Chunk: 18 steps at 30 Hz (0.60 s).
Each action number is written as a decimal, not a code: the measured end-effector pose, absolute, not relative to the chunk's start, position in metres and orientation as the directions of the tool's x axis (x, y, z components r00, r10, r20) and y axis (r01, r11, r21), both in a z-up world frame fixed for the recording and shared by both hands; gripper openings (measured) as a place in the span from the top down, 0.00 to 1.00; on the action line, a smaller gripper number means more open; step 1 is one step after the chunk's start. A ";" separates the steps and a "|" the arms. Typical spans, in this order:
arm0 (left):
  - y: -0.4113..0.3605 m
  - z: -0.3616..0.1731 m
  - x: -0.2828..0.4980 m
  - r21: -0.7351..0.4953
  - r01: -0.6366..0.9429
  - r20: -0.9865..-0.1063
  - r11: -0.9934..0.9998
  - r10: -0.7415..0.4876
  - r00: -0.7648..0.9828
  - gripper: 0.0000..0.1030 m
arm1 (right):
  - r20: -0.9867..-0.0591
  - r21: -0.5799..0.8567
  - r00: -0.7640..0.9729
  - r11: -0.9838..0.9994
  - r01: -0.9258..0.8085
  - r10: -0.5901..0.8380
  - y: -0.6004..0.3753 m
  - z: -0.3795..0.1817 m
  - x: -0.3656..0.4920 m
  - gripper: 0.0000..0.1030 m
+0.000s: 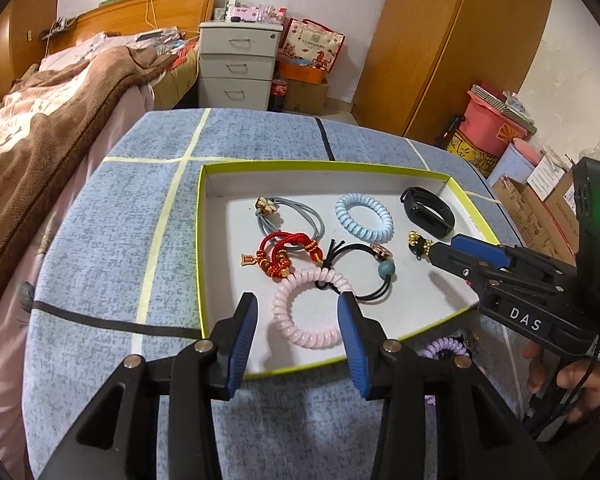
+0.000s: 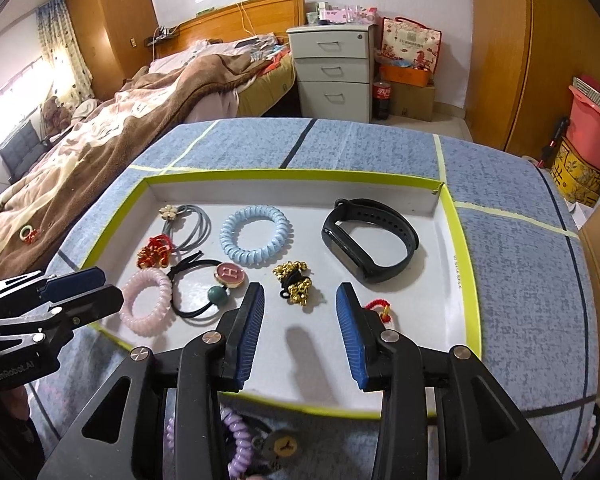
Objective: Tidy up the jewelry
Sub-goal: 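Lower the pink coil and gold charm into the box and open both tools, then reach the left tool to the lilac coil hair tie and grasp it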
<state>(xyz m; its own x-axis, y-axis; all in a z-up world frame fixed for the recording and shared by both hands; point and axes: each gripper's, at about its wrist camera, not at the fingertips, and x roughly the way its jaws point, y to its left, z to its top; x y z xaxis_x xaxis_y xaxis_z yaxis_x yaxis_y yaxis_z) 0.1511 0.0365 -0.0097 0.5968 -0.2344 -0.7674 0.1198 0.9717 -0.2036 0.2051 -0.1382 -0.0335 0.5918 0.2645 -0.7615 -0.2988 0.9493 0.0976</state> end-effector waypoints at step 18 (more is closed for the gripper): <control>0.019 0.017 0.097 -0.169 0.126 -0.723 0.978 -0.210 0.658 0.48 | -0.696 0.108 0.665 0.956 -0.272 0.268 -0.160 -0.004 0.137 0.56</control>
<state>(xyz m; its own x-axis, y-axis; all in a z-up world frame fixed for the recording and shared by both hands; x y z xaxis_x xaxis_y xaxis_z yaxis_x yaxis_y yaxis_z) 0.0975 0.0192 0.0174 0.6585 -0.2099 -0.7227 0.1258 0.9775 -0.1693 0.1371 -0.1604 -0.0043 0.6655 0.2684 -0.6965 -0.2722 0.9561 0.1084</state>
